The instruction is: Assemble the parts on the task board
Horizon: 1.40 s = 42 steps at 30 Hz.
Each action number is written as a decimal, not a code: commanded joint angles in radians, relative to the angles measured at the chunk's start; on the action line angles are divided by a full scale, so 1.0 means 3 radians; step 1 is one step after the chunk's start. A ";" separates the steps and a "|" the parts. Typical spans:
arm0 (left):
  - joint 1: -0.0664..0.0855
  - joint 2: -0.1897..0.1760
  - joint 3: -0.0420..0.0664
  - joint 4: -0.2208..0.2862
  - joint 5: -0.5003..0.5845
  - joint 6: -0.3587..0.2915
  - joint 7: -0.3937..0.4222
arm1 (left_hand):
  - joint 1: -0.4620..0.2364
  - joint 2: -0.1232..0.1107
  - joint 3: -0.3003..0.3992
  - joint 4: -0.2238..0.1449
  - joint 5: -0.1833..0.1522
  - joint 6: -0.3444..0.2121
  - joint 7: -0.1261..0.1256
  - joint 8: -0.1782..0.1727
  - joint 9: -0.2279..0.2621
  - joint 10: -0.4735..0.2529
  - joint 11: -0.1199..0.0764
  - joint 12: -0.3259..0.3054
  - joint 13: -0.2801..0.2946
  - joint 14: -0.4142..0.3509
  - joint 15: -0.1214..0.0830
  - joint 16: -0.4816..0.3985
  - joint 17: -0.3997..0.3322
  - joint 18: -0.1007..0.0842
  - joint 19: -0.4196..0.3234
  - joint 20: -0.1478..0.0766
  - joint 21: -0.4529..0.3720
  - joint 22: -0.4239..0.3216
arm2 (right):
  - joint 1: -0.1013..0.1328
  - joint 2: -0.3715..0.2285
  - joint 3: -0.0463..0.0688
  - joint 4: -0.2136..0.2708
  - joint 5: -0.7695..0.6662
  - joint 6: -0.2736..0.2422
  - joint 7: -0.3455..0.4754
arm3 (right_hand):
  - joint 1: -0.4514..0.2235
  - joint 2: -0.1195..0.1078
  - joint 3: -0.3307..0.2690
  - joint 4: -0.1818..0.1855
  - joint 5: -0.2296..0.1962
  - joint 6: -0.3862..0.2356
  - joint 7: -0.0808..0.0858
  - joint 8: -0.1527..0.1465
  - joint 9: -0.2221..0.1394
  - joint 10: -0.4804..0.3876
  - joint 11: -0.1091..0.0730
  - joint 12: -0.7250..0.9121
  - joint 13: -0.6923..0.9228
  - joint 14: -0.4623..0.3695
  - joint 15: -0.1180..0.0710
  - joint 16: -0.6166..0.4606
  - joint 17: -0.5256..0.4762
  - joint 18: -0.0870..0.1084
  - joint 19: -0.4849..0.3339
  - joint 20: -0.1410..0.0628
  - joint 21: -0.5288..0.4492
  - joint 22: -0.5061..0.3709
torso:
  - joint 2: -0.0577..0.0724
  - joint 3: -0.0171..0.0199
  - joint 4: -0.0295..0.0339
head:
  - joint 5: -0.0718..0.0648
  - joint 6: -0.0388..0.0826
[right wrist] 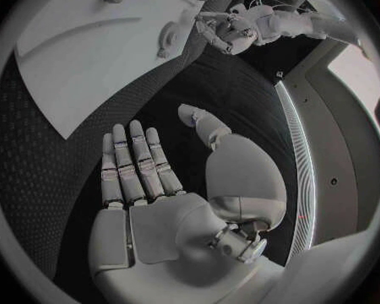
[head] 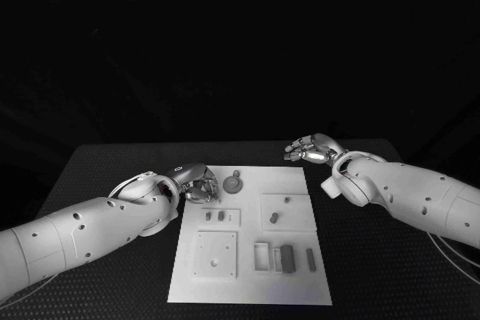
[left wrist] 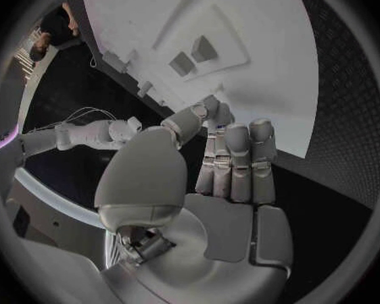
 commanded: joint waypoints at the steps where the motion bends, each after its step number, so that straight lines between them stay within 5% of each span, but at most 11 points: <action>1: -0.0002 0.0011 -0.0002 0.0004 0.0023 0.0035 0.0006 | -0.0006 0.0028 0.0017 -0.0002 0.0021 0.0023 0.0008 0.0011 0.0016 0.0012 -0.0006 -0.0011 0.0004 0.0013 -0.0017 0.0020 -0.0001 0.0114 0.0016 -0.0090 0.0020 0.0057 | -0.0001 0.0000 0.0002 0.0004 -0.0007 0.0006 0.0026 | -0.0021 0.0011 0.0010 0.0000 0.0009 -0.0028 0.0020 0.0012 -0.0005 0.0003 0.0013 -0.0022 0.0001 -0.0024 0.0003 0.0019 -0.0005 -0.0024 -0.0023 -0.0004 -0.0013 0.0004 | 0.0001 0.0002 -0.0002 | 0.0003 -0.0001; 42: -0.0042 0.0090 -0.0022 -0.0087 0.0023 0.0093 -0.0002 | -0.0009 0.0034 0.0020 -0.0004 0.0015 0.0019 0.0009 0.0008 0.0019 0.0012 -0.0006 -0.0015 0.0006 0.0013 -0.0017 0.0018 -0.0002 0.0113 0.0017 -0.0091 0.0020 0.0056 | -0.0001 -0.0010 0.0002 0.0012 -0.0007 0.0004 0.0027 | -0.0021 0.0012 0.0012 0.0000 0.0008 -0.0028 0.0021 0.0015 -0.0007 0.0004 0.0014 -0.0023 0.0001 -0.0025 0.0004 0.0023 -0.0008 -0.0024 -0.0023 -0.0003 -0.0013 0.0005 | 0.0000 0.0003 -0.0003 | -0.0010 -0.0010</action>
